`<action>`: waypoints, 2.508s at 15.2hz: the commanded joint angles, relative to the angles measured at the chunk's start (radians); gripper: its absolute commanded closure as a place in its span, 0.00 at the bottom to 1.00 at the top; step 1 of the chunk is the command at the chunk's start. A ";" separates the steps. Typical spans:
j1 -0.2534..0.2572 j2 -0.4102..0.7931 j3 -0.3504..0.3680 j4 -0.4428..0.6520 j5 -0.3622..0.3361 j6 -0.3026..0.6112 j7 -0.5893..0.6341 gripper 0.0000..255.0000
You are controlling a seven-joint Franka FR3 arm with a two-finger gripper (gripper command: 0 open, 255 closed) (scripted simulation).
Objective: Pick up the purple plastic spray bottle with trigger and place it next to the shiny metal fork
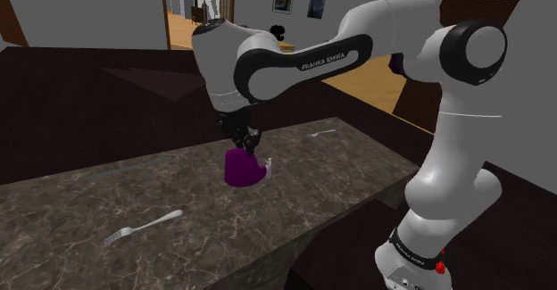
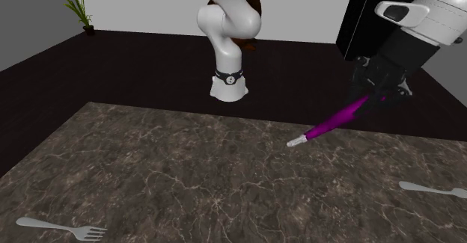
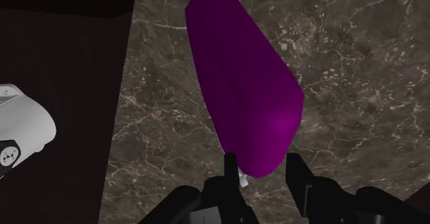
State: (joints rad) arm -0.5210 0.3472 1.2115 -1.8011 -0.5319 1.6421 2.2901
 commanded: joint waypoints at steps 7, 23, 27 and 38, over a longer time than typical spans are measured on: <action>0.334 0.293 -0.184 0.256 -0.186 -0.068 0.116 1.00; 0.349 0.378 -0.241 0.168 -0.259 0.066 0.181 1.00; 0.349 0.378 -0.241 0.168 -0.259 0.065 0.181 1.00; 0.368 0.365 -0.228 0.218 -0.238 0.014 0.167 0.00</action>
State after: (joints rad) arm -0.1576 0.7179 0.9787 -1.6013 -0.7777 1.6757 2.4648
